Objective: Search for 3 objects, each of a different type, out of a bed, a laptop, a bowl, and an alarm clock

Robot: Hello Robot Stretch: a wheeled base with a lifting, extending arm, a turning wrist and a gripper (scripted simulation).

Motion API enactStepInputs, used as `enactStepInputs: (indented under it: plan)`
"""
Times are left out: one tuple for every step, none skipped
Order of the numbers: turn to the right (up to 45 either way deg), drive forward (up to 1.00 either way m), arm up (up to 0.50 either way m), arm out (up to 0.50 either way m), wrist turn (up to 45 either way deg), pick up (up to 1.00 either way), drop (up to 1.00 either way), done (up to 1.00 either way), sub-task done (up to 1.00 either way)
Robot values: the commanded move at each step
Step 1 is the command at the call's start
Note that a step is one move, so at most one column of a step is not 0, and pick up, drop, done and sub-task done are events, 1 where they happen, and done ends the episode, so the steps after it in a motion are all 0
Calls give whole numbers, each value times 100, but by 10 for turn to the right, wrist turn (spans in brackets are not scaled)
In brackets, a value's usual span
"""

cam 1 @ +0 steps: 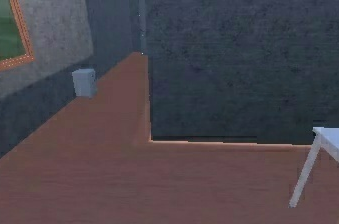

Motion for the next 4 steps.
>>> enactStepInputs:
  plan:
    - [150, 0, 0, 0, 0, 0, 0, 0, 0]
    - [0, 70, 0, 0, 0, 0, 0, 0, 0]
    - [180, 0, 0, 0, 0, 0, 0, 0, 0]
    - [0, 100, 0, 0, 0, 0, 0, 0, 0]
